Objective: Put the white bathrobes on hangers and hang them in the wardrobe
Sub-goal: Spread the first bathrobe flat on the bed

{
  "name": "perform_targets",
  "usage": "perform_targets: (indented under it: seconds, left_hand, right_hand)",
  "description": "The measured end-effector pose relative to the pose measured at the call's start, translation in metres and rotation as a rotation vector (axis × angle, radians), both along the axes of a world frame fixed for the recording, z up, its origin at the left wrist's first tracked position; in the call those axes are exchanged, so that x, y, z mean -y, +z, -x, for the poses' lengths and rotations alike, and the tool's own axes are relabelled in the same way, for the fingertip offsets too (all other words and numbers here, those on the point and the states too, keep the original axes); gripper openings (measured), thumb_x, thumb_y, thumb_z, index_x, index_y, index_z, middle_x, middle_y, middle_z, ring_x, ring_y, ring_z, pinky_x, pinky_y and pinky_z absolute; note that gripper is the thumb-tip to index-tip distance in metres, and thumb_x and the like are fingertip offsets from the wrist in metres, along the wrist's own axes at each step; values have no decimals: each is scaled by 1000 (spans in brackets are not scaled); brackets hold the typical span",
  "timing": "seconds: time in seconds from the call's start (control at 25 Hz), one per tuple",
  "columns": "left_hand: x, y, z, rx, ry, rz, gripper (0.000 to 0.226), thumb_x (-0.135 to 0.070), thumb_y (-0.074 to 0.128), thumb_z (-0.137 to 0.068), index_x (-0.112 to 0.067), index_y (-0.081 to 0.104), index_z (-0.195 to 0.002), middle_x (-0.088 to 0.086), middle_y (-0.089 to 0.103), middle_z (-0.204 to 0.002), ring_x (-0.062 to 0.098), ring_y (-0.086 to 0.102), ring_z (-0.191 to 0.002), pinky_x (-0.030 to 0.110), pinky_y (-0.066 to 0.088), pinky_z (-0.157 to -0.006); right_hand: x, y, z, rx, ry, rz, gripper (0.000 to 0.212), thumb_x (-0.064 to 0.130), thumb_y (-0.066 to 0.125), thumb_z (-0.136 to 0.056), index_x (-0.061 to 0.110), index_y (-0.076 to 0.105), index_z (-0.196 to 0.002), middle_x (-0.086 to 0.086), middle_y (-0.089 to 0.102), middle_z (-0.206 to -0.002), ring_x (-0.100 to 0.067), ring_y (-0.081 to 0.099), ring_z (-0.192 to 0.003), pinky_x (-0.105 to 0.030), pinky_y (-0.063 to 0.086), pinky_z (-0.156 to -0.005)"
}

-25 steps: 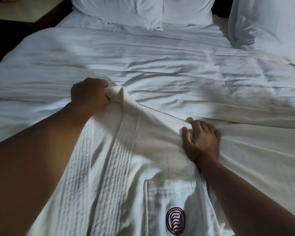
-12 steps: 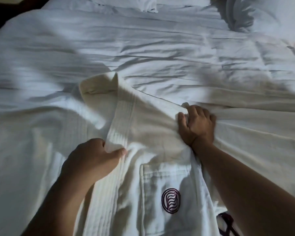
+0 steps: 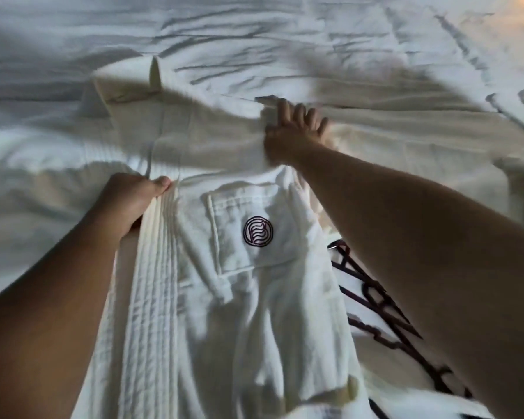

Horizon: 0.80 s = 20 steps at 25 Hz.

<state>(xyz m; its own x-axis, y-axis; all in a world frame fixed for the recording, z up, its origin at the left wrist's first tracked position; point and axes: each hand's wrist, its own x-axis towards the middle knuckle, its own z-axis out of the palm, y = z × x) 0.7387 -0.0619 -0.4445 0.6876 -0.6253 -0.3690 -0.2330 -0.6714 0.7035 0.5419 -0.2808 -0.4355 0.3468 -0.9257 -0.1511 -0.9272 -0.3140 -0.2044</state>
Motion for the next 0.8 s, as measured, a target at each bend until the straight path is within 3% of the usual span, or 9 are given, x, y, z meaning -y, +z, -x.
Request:
perform_targets:
  seconds: [0.08,0.2,0.24,0.32,0.44,0.52,0.6,0.68,0.8]
  left_hand:
    - [-13,22,23,105,-94,-20,56,-53,68,-75,0,74,-93,26,73,-95,36,71,-97,43,52,-82]
    - [-74,51,70,108,-205,-62,57,-53,63,-60,-6,77,-88,15,74,-83,28,72,-84,36,54,-72]
    - [-107,58,85,177,-272,-101,54,-56,62,-59,-7,75,-79,11,72,-75,28,72,-77,36,55,-68]
    - [-185,56,114,300,-335,-89,51,-56,54,-64,-8,69,-74,6,67,-66,29,68,-69,37,55,-65]
    - [-289,66,172,88,-174,-120,38,-45,74,-77,-21,70,-106,-1,75,-91,26,72,-90,36,54,-81]
    - [-319,68,197,-12,-104,-131,23,-27,80,-83,-19,71,-103,1,76,-92,26,72,-93,35,52,-81]
    - [-332,65,199,33,-47,-120,7,-16,75,-87,-12,69,-85,6,72,-77,30,69,-81,37,48,-71]
    - [-339,60,192,18,99,-150,11,-16,74,-88,-14,68,-79,9,70,-74,33,68,-79,37,47,-70]
    - [-371,62,204,-249,124,-134,16,-30,76,-84,-17,68,-81,-3,70,-67,28,68,-69,42,56,-71]
  right_hand:
    - [-69,31,24,197,-13,34,64,47,40,-99,36,18,-158,-6,26,-160,-29,22,-145,-56,16,-116]
    - [-222,72,124,625,76,-49,37,27,60,-92,28,61,-130,4,59,-123,-13,53,-110,-34,42,-97]
    - [-269,78,166,646,34,-76,27,18,66,-88,28,69,-113,11,64,-105,-3,58,-93,-23,47,-86]
    - [-350,79,241,552,-195,-168,37,4,76,-79,38,69,-93,15,68,-89,-3,63,-73,-8,44,-65]
    - [-431,66,308,230,-344,-422,44,33,77,-67,50,60,-104,11,68,-99,-4,65,-76,-13,46,-70]
    - [-448,61,321,109,-323,-610,34,48,67,-74,37,62,-106,8,68,-101,-11,65,-92,-28,50,-82]
    - [-441,60,322,151,-380,-690,18,40,70,-83,23,65,-88,5,68,-85,-16,64,-84,-36,51,-79]
    - [-432,57,325,240,-472,-591,18,29,76,-85,17,63,-80,1,66,-75,-20,62,-75,-37,49,-71]
    - [-441,67,340,316,-520,-573,16,24,80,-77,17,66,-81,-3,69,-72,-25,65,-70,-40,53,-67]
